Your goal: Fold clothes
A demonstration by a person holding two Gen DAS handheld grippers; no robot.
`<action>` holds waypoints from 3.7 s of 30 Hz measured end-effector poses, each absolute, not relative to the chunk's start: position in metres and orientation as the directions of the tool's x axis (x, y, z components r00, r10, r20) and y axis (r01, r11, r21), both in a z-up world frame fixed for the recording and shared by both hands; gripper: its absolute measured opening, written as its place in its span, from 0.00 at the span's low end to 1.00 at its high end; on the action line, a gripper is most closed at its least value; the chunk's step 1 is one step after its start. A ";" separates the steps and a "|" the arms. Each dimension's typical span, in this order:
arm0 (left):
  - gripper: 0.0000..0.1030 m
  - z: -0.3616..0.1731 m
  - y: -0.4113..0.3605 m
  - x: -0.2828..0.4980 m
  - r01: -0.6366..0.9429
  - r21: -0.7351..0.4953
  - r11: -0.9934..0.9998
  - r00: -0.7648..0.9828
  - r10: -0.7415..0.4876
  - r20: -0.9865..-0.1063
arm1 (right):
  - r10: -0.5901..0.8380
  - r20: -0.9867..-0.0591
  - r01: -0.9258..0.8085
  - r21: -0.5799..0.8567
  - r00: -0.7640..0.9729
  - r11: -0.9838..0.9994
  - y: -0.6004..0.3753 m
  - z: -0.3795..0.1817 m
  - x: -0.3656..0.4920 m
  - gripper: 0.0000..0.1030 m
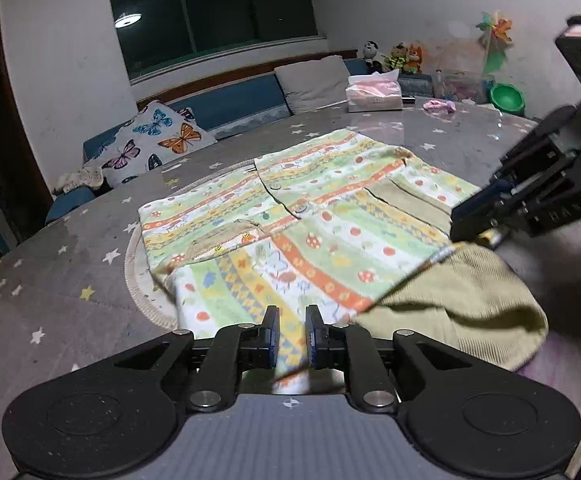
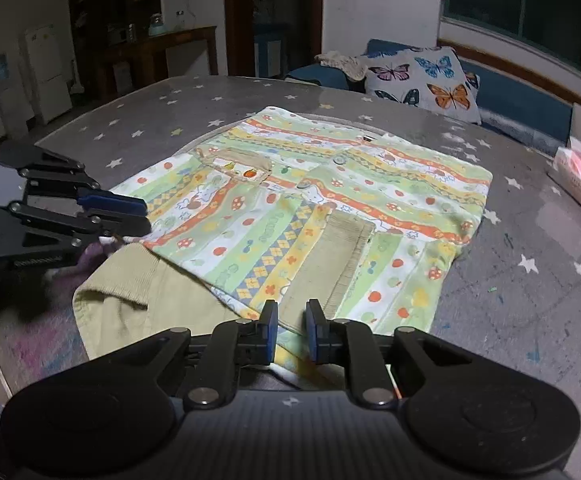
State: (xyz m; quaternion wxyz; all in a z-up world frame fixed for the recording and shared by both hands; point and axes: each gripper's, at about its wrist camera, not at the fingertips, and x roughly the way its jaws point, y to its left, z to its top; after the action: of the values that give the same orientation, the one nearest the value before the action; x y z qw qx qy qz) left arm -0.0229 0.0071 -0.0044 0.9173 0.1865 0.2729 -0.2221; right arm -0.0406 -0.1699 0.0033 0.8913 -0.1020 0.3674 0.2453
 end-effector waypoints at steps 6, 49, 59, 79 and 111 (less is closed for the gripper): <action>0.54 -0.004 0.003 -0.056 0.566 0.368 0.738 0.771 -0.315 -0.554 | 0.370 -0.706 -0.531 -0.010 0.604 0.847 -0.171 0.007 -0.045 0.20; 0.40 0.015 0.025 -0.034 0.565 0.194 0.802 0.758 -0.411 -0.506 | 0.503 -0.650 -0.623 0.057 0.569 0.780 -0.161 0.031 -0.024 0.12; 0.33 -0.019 0.021 -0.043 0.526 0.448 0.723 0.814 -0.274 -0.512 | 0.486 -0.633 -0.606 0.034 0.603 0.795 -0.155 0.035 -0.028 0.11; 0.05 0.069 0.055 -0.120 0.592 0.293 0.751 0.776 -0.432 -0.460 | 0.575 -0.569 -0.670 0.055 0.588 0.740 -0.177 0.097 -0.111 0.08; 0.29 0.001 0.068 0.121 0.330 0.050 0.943 0.716 -0.216 -0.663 | 0.334 -0.640 -0.411 0.030 0.692 0.911 -0.169 0.026 0.086 0.21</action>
State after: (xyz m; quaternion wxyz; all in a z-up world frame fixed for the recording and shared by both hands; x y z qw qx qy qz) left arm 0.1213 0.0682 0.0005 0.9227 0.0823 0.3463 -0.1479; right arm 0.0856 -0.1689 0.0257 0.9181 -0.0578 0.3357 0.2029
